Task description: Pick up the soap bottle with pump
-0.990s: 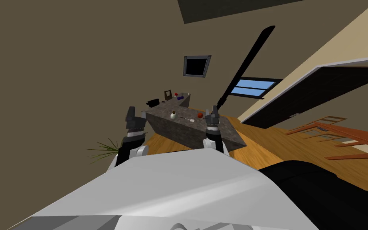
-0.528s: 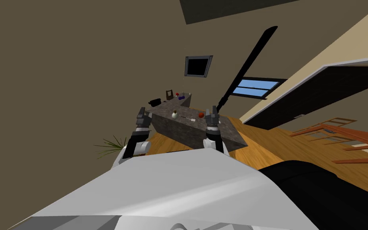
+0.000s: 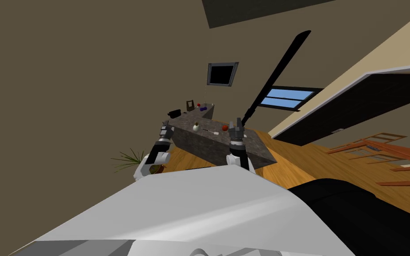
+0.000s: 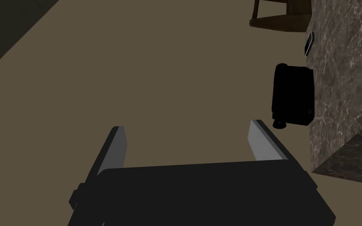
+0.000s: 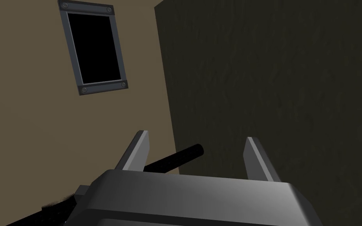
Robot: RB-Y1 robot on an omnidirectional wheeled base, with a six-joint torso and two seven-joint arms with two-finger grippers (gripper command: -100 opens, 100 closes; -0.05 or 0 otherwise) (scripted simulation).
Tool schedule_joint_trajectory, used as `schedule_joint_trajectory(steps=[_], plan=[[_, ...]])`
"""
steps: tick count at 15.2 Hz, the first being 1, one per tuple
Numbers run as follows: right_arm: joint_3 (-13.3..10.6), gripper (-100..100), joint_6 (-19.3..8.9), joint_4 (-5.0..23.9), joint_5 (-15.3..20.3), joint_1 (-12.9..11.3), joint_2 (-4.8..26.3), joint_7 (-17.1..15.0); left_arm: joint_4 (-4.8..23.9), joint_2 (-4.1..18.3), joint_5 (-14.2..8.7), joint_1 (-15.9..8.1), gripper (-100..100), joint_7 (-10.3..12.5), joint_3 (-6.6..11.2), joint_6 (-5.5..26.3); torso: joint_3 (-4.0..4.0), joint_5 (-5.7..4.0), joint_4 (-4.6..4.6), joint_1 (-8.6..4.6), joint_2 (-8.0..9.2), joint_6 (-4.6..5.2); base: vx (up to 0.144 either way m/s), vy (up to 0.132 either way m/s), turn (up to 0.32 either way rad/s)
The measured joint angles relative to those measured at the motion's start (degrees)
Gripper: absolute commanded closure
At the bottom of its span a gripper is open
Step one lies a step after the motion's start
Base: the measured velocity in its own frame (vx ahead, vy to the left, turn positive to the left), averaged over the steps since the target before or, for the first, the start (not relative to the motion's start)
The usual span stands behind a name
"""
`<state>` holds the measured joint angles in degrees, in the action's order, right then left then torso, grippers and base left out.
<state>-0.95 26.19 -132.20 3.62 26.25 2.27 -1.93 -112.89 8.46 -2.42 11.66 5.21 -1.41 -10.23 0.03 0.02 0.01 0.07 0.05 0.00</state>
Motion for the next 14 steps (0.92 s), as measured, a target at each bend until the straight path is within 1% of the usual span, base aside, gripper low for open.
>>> schedule_joint_trajectory(steps=[3, 6, 9, 14], plan=[[0.0, 0, 0.0, 0.0, 0.0, 0.0, 0.0, 0.0, 2.65, 0.51, -0.24, -2.79, -100, 1.3, 0.1, 3.19, 0.0, 0.0, 0.0, 0.0, 0.0, 0.0, -0.02, 0.014, 0.025], [0.0, 0, 0.0, 0.0, 0.0, 0.0, 0.0, 0.0, 7.16, 1.07, -0.54, -6.65, -100, 2.83, 0.39, 5.79, -0.01, 0.0, 0.0, 0.0, -0.02, 0.0, -0.017, 0.016, 0.022], [0.0, 0, 0.0, 0.0, 0.0, 0.0, 0.0, 0.0, 9.77, 1.06, -0.59, -9.92, -100, 4.17, 0.41, 9.6, -0.01, 0.0, 0.0, -0.01, -0.02, 0.0, -0.013, 0.015, 0.022], [0.0, 0, 0.0, 0.0, 0.0, 0.0, 0.0, 0.0, 15.09, 2.06, -1.16, -15.15, -100, 6.85, 0.67, 15.49, -0.02, -0.01, -0.01, -0.02, -0.04, 0.0, -0.009, 0.012, 0.018]])
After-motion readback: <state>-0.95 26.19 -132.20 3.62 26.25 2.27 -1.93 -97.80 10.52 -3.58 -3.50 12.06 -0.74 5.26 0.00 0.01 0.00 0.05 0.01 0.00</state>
